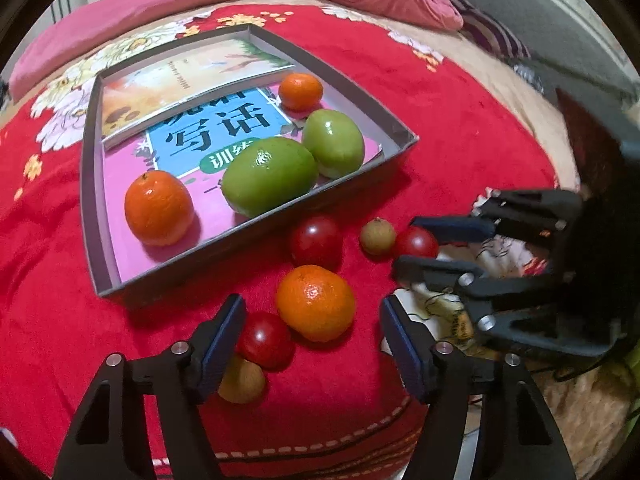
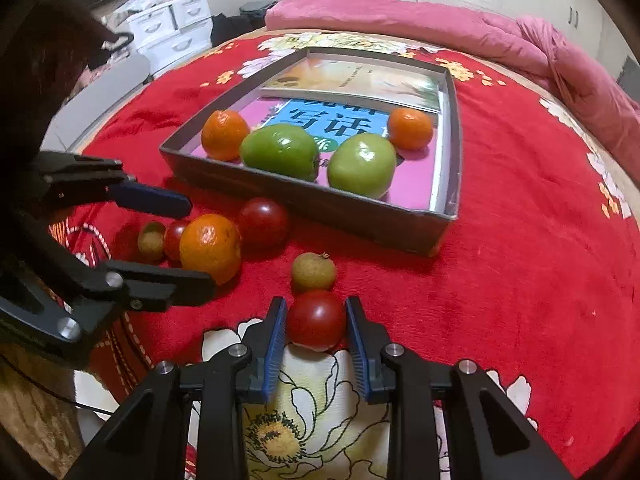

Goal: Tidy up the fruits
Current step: 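Grasp a red cherry tomato with the right gripper while the left gripper grasps an orange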

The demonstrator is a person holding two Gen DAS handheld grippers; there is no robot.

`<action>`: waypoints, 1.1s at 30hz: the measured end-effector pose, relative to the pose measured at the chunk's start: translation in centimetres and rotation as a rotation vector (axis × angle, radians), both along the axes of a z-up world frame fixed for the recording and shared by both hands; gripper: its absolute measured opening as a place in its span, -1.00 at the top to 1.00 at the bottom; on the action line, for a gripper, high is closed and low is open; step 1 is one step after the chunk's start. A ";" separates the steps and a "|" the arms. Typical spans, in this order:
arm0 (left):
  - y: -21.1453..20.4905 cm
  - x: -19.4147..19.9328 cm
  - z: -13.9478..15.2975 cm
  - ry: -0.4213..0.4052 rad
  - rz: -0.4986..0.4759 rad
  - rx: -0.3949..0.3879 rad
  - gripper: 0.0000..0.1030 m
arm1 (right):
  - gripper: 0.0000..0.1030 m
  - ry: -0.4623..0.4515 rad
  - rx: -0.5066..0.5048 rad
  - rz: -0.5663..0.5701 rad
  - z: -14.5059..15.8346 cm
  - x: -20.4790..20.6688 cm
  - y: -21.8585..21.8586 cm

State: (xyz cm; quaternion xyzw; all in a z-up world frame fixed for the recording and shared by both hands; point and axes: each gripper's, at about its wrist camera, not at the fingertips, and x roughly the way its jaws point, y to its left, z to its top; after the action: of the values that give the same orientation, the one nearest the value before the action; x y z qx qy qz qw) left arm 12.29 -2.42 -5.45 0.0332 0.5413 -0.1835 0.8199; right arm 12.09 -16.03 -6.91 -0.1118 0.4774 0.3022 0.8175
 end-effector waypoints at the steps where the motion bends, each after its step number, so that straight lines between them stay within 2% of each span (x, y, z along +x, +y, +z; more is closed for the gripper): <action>1: -0.2 0.1 -0.1 -0.002 -0.008 0.011 -0.34 | 0.41 0.003 0.006 -0.007 0.1 0.1 -0.1; 4: -0.4 0.4 -0.4 -0.002 -0.019 0.019 -0.32 | 0.41 0.014 0.022 -0.025 0.2 0.4 -0.5; 7: -0.3 0.8 -0.8 0.003 -0.014 0.027 -0.18 | 0.41 0.016 0.029 -0.035 0.3 0.5 -0.6; 16: -0.1 0.7 -1.1 0.014 -0.021 0.016 -0.13 | 0.41 0.012 0.058 -0.043 0.7 0.7 -0.9; 20: 0.0 0.7 -0.7 0.016 -0.012 -0.035 0.16 | 0.42 0.002 0.084 -0.047 1.2 0.7 -1.1; 33: 1.6 -0.4 1.2 -0.020 0.066 -0.089 0.16 | 0.42 -0.047 0.144 -0.039 2.6 0.4 -1.2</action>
State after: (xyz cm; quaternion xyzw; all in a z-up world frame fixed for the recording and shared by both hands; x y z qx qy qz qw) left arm 11.90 -0.78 -4.28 -0.0194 0.5253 -0.1801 0.8314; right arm 12.51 -17.22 -4.33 -0.0504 0.4374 0.3170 0.8400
